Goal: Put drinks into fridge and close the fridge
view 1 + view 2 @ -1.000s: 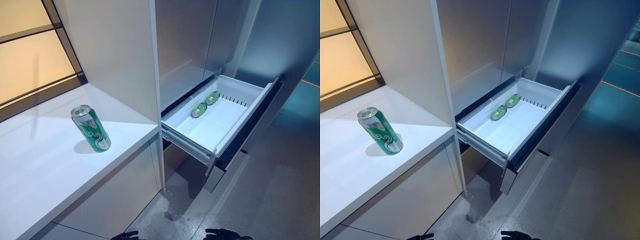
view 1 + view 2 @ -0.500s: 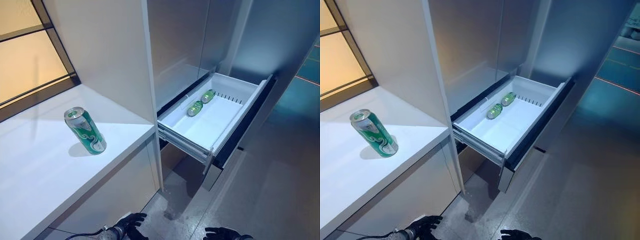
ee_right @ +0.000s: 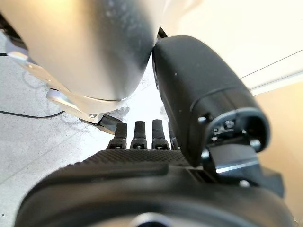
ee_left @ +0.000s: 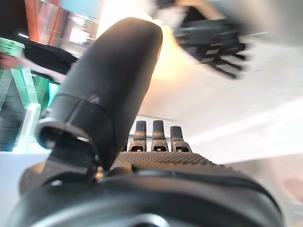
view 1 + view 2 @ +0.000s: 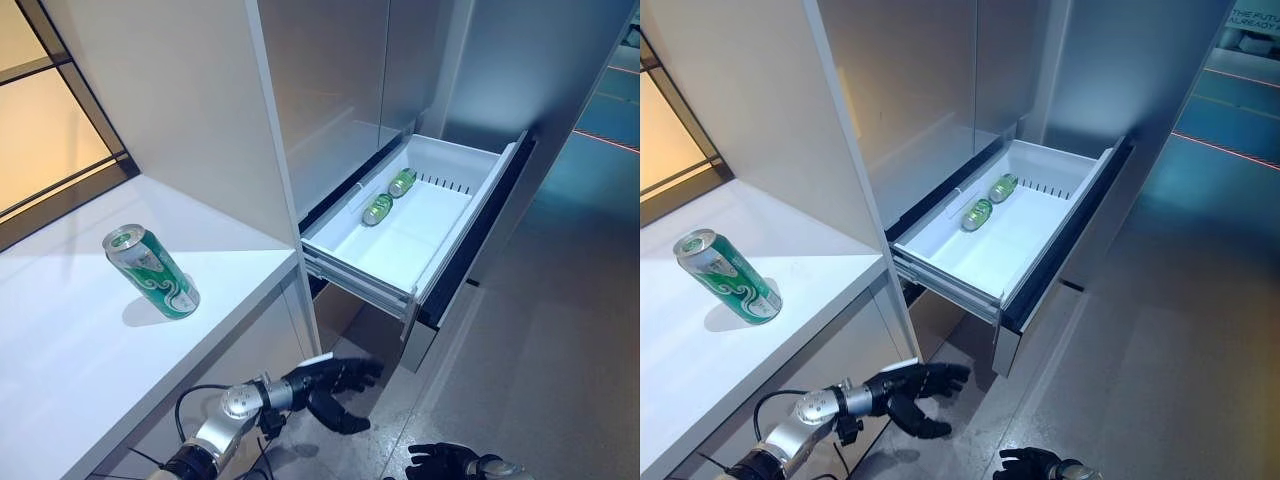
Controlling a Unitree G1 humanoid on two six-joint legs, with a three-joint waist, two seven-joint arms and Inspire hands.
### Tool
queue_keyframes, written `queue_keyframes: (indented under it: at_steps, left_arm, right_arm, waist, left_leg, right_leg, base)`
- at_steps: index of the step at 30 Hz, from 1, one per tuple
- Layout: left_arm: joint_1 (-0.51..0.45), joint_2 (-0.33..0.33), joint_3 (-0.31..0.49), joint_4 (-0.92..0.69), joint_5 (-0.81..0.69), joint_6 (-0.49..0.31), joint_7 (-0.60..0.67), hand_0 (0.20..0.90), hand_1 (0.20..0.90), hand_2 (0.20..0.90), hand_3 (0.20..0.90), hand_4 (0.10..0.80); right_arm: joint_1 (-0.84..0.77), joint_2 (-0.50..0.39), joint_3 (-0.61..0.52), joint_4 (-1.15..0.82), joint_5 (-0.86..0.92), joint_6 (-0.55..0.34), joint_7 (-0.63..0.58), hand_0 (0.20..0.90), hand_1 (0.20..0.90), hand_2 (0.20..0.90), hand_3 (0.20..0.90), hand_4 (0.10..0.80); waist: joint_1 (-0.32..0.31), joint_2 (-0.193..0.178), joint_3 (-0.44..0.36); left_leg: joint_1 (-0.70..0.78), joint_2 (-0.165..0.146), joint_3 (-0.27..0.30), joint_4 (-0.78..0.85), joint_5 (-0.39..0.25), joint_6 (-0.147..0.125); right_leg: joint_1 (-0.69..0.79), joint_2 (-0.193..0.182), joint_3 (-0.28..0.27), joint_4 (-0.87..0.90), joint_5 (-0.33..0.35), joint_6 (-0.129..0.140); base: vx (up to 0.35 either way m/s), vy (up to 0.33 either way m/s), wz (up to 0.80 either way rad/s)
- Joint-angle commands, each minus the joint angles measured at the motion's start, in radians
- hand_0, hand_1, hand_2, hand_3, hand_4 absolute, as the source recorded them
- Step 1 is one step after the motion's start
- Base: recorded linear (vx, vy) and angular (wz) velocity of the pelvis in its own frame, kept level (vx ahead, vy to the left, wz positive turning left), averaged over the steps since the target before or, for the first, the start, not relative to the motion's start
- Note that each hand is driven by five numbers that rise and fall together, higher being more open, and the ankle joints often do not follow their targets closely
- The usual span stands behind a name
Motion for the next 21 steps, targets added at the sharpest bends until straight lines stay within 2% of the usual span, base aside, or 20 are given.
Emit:
queue_keyframes:
  at_steps: [1, 4, 6, 13, 17, 21]
  left_arm:
    - [-0.132, 0.011, 0.121, -0.23, -0.155, -0.097, 0.07, 0.9, 0.9, 0.9, 0.9, 0.8]
    - [-0.138, 0.032, 0.207, -0.383, -0.226, -0.115, 0.073, 0.9, 0.9, 0.9, 0.9, 0.8]
    - [-0.147, 0.037, 0.253, -0.486, -0.305, -0.091, 0.061, 0.9, 0.9, 0.9, 0.9, 0.8]
    - [-0.188, -0.03, 0.288, -0.62, -0.598, -0.001, 0.01, 0.9, 0.9, 0.9, 0.9, 0.8]
    - [-0.217, -0.049, 0.286, -0.646, -0.656, -0.054, 0.019, 0.9, 0.9, 0.9, 0.9, 0.8]
    - [-0.233, -0.04, 0.316, -0.667, -0.619, -0.127, 0.087, 0.9, 0.9, 0.9, 0.9, 0.8]
  right_arm:
    - [0.022, -0.017, 0.041, 0.062, -0.05, -0.019, 0.021, 0.9, 0.9, 0.9, 0.9, 0.8]
    - [0.046, -0.01, 0.024, 0.083, -0.057, -0.057, 0.015, 0.9, 0.9, 0.9, 0.9, 0.8]
    - [0.065, -0.001, 0.021, 0.096, -0.061, -0.079, 0.007, 0.9, 0.9, 0.9, 0.9, 0.8]
    - [0.092, 0.019, 0.045, 0.121, -0.082, -0.115, -0.014, 0.9, 0.9, 0.9, 0.9, 0.8]
    - [0.098, 0.024, 0.067, 0.128, -0.093, -0.123, -0.028, 0.9, 0.9, 0.9, 0.9, 0.8]
    - [0.1, 0.031, 0.087, 0.139, -0.101, -0.13, -0.041, 0.9, 0.9, 0.9, 0.9, 0.8]
  waist:
    - [0.031, -0.021, -0.008]
    - [0.043, -0.024, -0.017]
    - [0.047, -0.026, -0.027]
    - [0.036, -0.024, -0.047]
    - [0.029, -0.021, -0.046]
    - [0.035, -0.017, -0.047]
  left_leg:
    - [-0.035, -0.065, -0.013, 0.057, -0.078, 0.047]
    - [-0.029, -0.065, -0.019, 0.049, -0.081, 0.051]
    - [-0.024, -0.064, -0.025, 0.042, -0.082, 0.053]
    - [-0.01, -0.061, -0.035, 0.032, -0.084, 0.051]
    - [0.001, -0.06, -0.045, 0.029, -0.084, 0.048]
    - [0.004, -0.06, -0.063, 0.028, -0.082, 0.041]
  right_leg:
    - [-0.044, 0.023, -0.016, 0.133, -0.107, 0.022]
    - [-0.035, 0.026, -0.018, 0.127, -0.111, 0.019]
    - [-0.029, 0.029, -0.02, 0.124, -0.114, 0.017]
    - [-0.017, 0.034, -0.021, 0.127, -0.127, 0.012]
    - [-0.005, 0.037, -0.023, 0.13, -0.137, 0.005]
    - [0.009, 0.037, -0.033, 0.129, -0.148, -0.001]
  base:
    - [0.007, -0.046, 0.0]
    - [0.008, -0.054, 0.01]
    - [0.015, -0.055, 0.04]
    - [0.004, -0.011, 0.01]
    - [0.0, 0.0, 0.0]
    - [0.009, -0.003, 0.03]
